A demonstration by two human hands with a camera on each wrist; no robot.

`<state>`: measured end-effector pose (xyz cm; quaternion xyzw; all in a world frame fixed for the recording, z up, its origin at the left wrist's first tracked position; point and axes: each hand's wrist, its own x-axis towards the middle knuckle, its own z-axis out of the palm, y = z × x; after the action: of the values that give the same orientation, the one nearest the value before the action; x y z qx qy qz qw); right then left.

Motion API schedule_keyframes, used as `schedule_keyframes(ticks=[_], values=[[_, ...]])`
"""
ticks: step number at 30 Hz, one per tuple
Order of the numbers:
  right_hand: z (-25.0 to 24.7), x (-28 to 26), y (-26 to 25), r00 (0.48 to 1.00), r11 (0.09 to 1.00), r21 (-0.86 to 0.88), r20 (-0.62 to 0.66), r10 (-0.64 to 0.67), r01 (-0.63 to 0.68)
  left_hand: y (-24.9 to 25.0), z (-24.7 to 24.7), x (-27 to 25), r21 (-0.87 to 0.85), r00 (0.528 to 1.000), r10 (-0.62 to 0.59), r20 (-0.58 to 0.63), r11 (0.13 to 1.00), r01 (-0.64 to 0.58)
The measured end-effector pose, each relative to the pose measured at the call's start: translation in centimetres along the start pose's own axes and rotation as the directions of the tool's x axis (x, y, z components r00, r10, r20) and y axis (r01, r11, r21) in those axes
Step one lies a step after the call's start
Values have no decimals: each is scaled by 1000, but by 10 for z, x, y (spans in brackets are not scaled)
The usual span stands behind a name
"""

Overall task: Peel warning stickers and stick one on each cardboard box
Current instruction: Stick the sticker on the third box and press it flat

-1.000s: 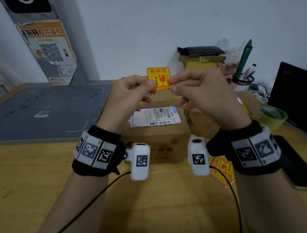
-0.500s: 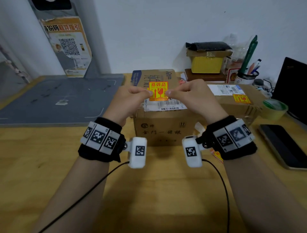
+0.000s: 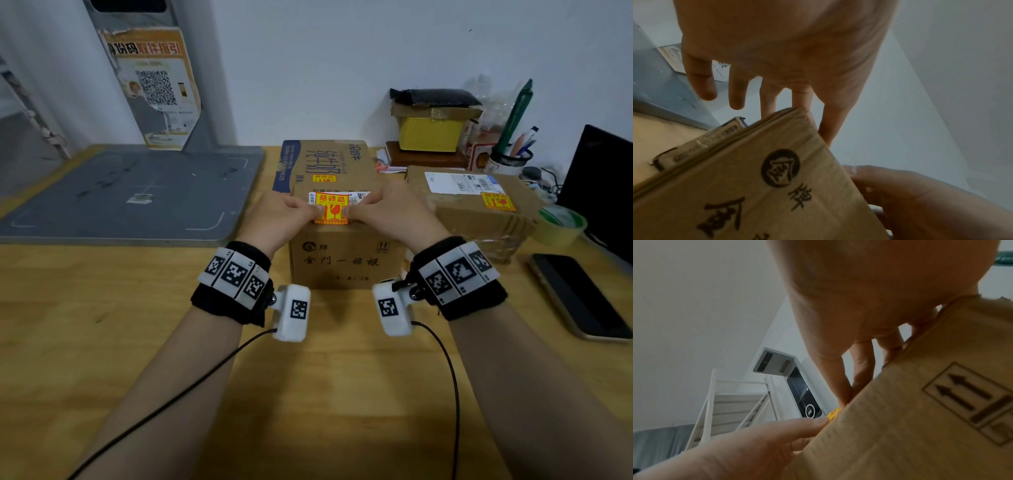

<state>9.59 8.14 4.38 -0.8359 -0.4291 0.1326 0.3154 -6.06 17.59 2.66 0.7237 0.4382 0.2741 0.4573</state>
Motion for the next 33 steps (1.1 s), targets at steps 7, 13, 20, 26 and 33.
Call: schedule_keyframes(ticks=[7, 13, 20, 26, 33], values=[[0, -2, -4, 1000, 999, -49, -15, -7, 7, -5, 3, 0, -63, 1000, 0, -7, 998, -1], [3, 2, -3, 999, 996, -87, -29, -16, 14, -8, 5, 4, -46, 1000, 4, -26, 999, -5], [5, 9, 3, 997, 992, -126, -64, -37, 28, -12, 8, 6, -10, 997, 47, -56, 999, -48], [2, 3, 8, 993, 989, -147, -112, -40, 23, -12, 7, 3, 16, 996, 65, -57, 998, -64], [2, -4, 9, 993, 990, -137, -116, -34, 18, -10, 11, 0, 55, 991, 70, -110, 996, -65]])
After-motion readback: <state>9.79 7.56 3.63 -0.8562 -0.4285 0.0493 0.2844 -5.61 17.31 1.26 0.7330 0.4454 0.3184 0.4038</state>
